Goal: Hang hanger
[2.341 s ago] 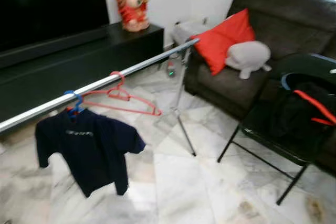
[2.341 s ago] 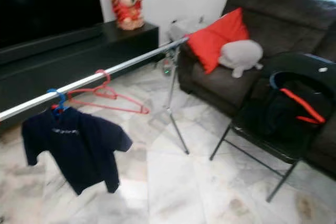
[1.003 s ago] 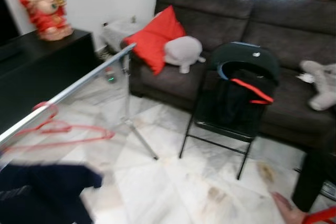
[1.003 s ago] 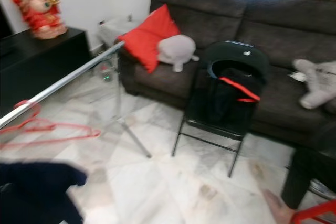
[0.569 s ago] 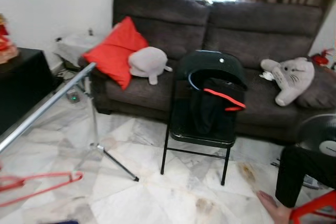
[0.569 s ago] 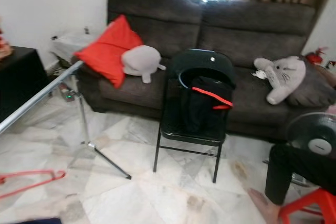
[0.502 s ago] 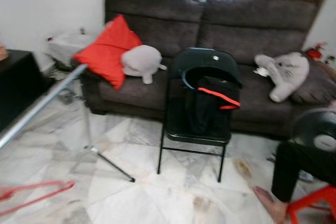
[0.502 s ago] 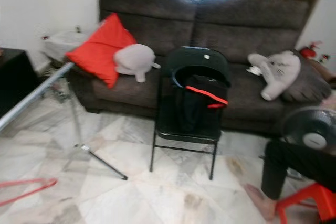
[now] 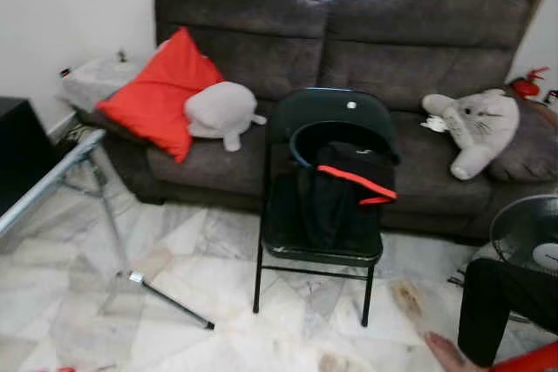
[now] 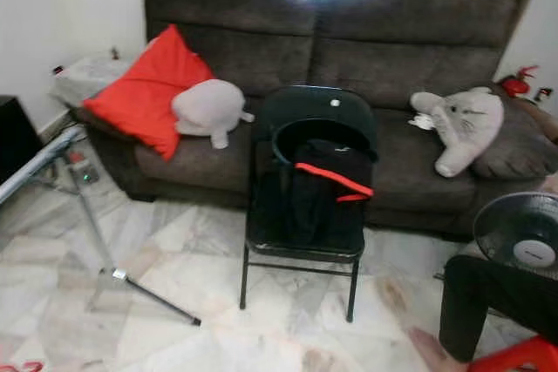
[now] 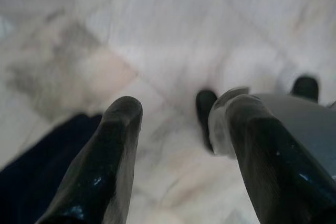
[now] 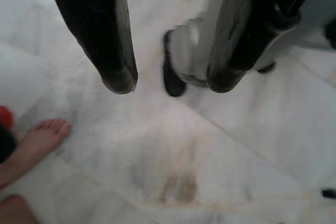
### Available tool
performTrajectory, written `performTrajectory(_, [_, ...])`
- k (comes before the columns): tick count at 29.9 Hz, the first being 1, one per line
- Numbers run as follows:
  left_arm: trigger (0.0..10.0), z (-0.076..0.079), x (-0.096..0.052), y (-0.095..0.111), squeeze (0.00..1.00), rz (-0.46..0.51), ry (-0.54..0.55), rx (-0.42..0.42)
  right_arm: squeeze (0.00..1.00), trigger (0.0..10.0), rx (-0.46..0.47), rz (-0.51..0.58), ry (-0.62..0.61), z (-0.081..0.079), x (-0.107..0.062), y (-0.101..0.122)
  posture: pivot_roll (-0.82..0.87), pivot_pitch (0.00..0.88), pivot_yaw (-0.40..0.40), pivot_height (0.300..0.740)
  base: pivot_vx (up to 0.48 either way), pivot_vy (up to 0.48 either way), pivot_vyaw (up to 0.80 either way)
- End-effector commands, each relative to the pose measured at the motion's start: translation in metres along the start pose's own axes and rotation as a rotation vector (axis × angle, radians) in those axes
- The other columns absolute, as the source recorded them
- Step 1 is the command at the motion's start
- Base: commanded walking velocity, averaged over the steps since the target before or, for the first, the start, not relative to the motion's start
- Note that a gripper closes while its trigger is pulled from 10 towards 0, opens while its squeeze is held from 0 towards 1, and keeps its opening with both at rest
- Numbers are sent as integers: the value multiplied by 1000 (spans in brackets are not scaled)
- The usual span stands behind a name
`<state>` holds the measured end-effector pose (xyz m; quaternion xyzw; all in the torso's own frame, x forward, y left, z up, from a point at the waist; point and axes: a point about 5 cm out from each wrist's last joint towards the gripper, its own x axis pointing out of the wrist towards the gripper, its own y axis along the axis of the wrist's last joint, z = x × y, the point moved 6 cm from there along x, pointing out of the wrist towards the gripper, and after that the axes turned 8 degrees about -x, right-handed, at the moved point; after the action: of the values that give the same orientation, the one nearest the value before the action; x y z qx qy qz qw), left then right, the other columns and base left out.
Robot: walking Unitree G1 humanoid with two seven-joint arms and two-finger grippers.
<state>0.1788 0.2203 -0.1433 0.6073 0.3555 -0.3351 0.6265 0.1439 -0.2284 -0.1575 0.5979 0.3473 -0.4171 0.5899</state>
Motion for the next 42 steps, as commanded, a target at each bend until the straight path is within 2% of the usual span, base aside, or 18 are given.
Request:
performTrajectory(1, [10000,-15,-4,-5,0,-17,31,23,0,10000,5,38,19,-10,2,15,-2,0,10,740,304,0,0])
performTrajectory(17, [10000,-18,-4,-4,0,-29,24,70,0,10000,25,59,19,-14,3,17,-17,0,33,740,299,0,0])
performTrajectory(29, [10000,-18,-4,-5,0,-34,26,82,0,10000,-10,96,10,-12,2,23,-26,0,34,740,296,0,0])
performTrajectory(31, [10000,-18,-4,-4,0,-32,26,83,0,10000,-16,108,9,-12,2,25,-26,0,33,740,296,0,800])
performTrajectory(36, [10000,-18,-3,-2,0,-28,29,93,0,10000,37,118,4,-11,2,27,-23,0,33,740,284,0,441])
performTrajectory(42, [10000,-19,-2,4,0,-23,41,99,0,10000,51,130,1,-12,2,33,-18,0,34,740,0,0,0])
